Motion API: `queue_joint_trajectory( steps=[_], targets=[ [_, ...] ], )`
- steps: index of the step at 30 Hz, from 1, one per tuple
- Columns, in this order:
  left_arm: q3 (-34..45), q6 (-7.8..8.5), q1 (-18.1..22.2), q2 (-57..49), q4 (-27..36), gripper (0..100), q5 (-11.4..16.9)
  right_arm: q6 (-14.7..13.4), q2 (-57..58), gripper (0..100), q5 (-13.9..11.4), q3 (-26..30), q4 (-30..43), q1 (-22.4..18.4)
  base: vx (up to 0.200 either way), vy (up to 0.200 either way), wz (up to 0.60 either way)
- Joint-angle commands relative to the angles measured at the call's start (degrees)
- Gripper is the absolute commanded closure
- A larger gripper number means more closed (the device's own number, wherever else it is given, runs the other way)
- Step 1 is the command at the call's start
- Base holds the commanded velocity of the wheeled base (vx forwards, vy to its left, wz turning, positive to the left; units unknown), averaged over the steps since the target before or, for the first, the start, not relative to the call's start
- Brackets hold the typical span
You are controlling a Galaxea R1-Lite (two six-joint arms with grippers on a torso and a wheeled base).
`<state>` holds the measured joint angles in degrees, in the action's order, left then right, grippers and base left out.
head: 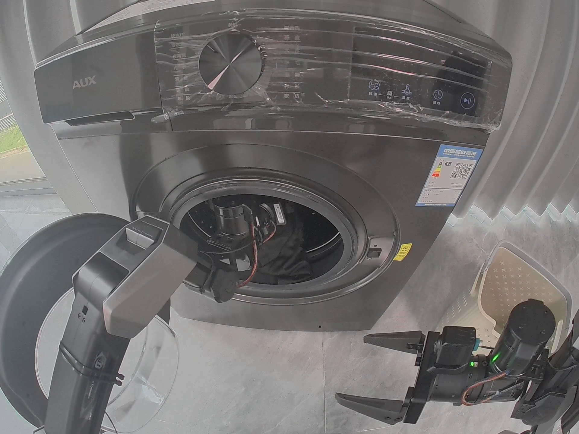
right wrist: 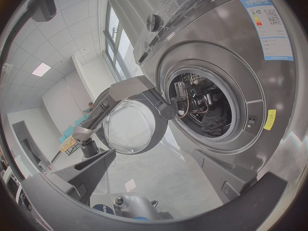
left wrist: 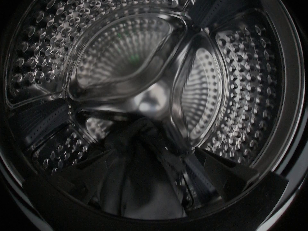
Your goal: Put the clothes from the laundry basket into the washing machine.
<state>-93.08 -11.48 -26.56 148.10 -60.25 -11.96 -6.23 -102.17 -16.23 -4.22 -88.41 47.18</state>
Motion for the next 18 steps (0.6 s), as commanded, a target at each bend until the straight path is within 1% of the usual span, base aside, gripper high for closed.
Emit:
queue_joint_trajectory(
  steps=[1, 3, 4, 5, 7, 18],
  targets=[
    [11.51, 0.23, -0.95, -6.6, 2.15, 0, 0.36, -0.01, -0.05, 0, -0.03, 0.0, -0.1, 0.02, 0.0, 0.0, 0.0],
    [15.03, 0.32, -1.39, -7.83, 2.24, 0, 0.45, -0.01, -0.05, 0, -0.03, 0.0, -0.1, 0.02, 0.0, 0.0, 0.0],
    [15.29, 0.32, -1.39, -7.92, 2.24, 0, 0.45, -0.1, -0.05, 0, -0.03, 0.0, -0.1, 0.02, 0.0, 0.0, 0.0],
    [18.02, 0.41, -1.74, -8.88, 2.24, 0, 0.53, -0.1, -0.05, 0, -0.03, 0.0, -0.1, 0.2, 0.0, 0.0, 0.0],
    [19.69, 0.41, -2.18, -8.97, 1.71, 0, 0.88, -0.1, -0.05, 0, -0.03, 0.0, -0.19, 0.28, 0.0, 0.0, 0.0],
    [19.6, 0.59, -2.26, -4.4, -0.31, 0, 1.24, -0.19, -0.05, 0, 0.05, 0.0, -0.19, 0.46, 0.0, 0.0, 0.0]
  ],
)
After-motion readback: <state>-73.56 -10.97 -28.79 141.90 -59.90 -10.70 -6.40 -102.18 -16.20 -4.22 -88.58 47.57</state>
